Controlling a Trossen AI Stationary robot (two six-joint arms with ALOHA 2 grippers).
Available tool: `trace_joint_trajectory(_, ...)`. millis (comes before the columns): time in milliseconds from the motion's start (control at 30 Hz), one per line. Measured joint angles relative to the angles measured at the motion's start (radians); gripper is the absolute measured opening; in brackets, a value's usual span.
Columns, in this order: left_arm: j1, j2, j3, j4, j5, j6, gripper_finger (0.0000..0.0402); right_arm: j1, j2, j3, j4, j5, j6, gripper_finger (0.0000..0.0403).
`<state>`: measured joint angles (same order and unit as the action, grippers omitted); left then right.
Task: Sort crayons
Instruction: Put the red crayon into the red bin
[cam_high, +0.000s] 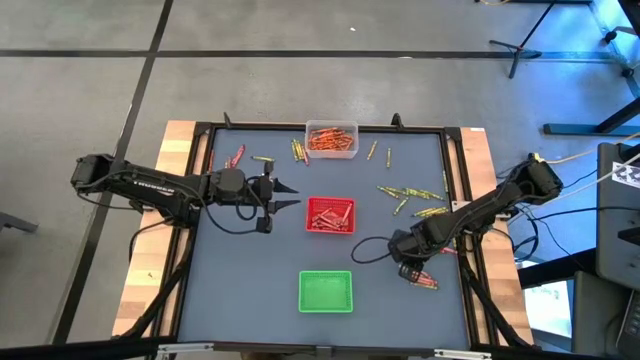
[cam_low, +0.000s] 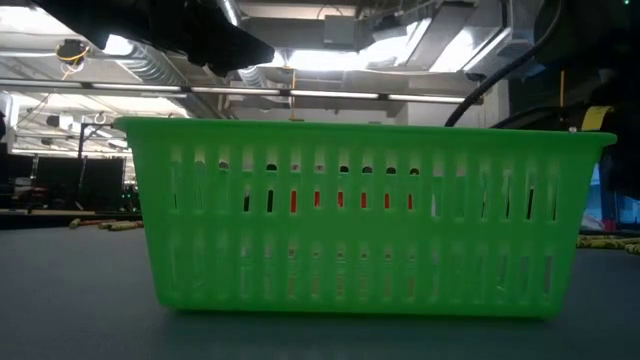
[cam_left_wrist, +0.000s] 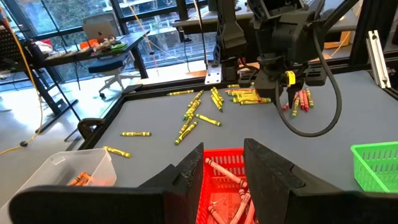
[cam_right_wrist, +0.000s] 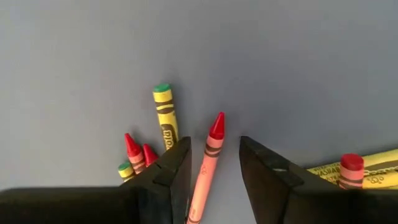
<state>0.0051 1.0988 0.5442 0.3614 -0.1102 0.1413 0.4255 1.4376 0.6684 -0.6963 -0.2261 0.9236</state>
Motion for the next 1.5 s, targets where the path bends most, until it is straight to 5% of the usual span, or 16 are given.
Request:
trace_joint_trajectory(367,0.0,0.0,0.0,-0.001,0.0,0.0,0.0099,0.0,0.002,-0.028,0.022,0.025,0.015,0.0123)
trace_joint_trajectory(700,0.0,0.0,0.0,-0.001,0.0,0.0,0.0099,0.0,0.005,-0.013,-0.005,0.034,-0.075,0.001)
trace_joint_trajectory(1067,0.0,0.0,0.0,-0.002,0.0,0.0,0.0099,-0.027,0.009,0.19,-0.084,0.11,-0.256,0.0016)
trace_joint_trajectory(1333,0.0,0.0,0.0,-0.002,0.0,0.0,0.0099,-0.151,0.009,0.366,-0.107,0.329,-0.495,0.0016)
trace_joint_trajectory(1500,0.0,0.0,0.0,-0.002,0.0,0.001,0.0099,-0.228,0.008,0.396,0.038,0.392,-0.644,0.0019)
